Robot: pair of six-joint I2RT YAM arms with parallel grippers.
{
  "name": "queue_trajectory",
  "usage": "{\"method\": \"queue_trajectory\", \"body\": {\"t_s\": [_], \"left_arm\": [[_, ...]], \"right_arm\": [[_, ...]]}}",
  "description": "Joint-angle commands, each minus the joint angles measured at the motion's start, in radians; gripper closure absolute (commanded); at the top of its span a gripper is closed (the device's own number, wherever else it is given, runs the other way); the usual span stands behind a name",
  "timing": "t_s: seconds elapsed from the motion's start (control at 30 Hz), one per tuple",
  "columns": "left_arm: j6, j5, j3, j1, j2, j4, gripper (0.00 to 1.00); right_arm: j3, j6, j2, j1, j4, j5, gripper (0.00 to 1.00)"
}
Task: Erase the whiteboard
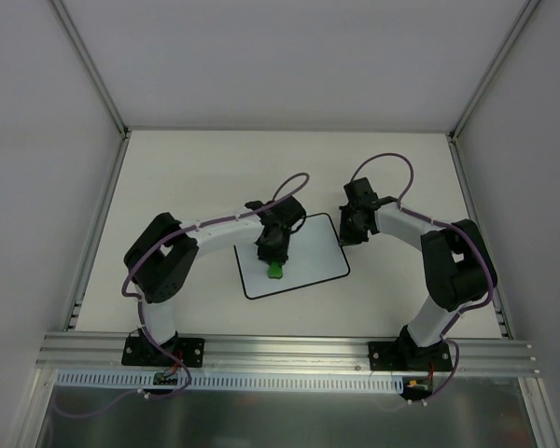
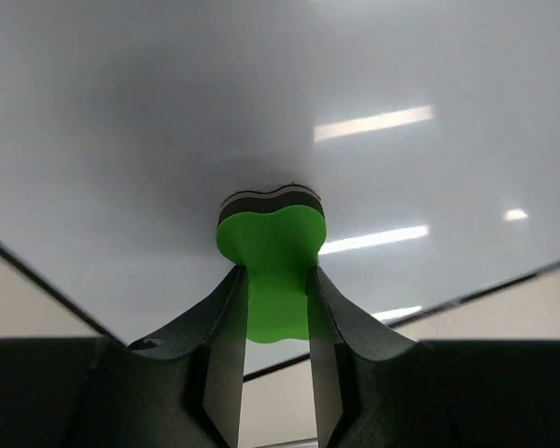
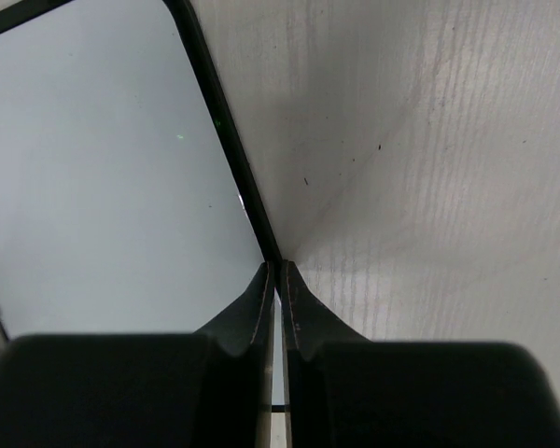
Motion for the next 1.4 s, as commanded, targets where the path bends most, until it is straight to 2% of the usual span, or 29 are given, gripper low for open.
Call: {"method": "queue_trajectory", "body": {"t_s": [0.0,0.2,0.3,0.57,0.8,0.93,1.13,1.27,1.37], "left_arm": [[-0.001,-0.111,-0.078,0.120,-0.039,-0.080,1.00],[0.025,-0.153,-0.090,0.204,-0.057,-0.107,1.00],[0.016,-0.109,-0.116,0.203,-0.054,-0.109,1.00],[-0.043,0.020,-0.198,0.047,-0.103,-0.106,1.00],[-0.060,-0.007,-0.252,0.036,-0.146,-0.107,1.00],[-0.035,-0.064,-0.212,0.115,-0.130,-0.106,1.00],[0.028,-0.160,-0.072,0.247,-0.103,-0.106,1.00],[0.066,-0.151,0.011,0.298,-0.142,-0.107,1.00],[0.079,-0.154,0.003,0.335,-0.191,-0.107,1.00]], "right_arm": [[-0.010,0.006,0.025,0.003,-0.037,0.071,1.00],[-0.010,0.004,0.025,0.002,-0.037,0.071,1.00],[-0.010,0.004,0.025,0.002,-0.037,0.069,1.00],[-0.014,0.004,0.021,0.002,-0.037,0.071,1.00],[-0.018,0.001,0.012,0.002,-0.037,0.076,1.00],[-0.019,0.000,0.008,0.002,-0.038,0.082,1.00],[-0.022,-0.008,0.001,0.002,-0.037,0.089,1.00],[-0.024,-0.015,-0.008,0.002,-0.037,0.096,1.00],[-0.027,-0.025,-0.016,0.002,-0.038,0.092,1.00]]}}
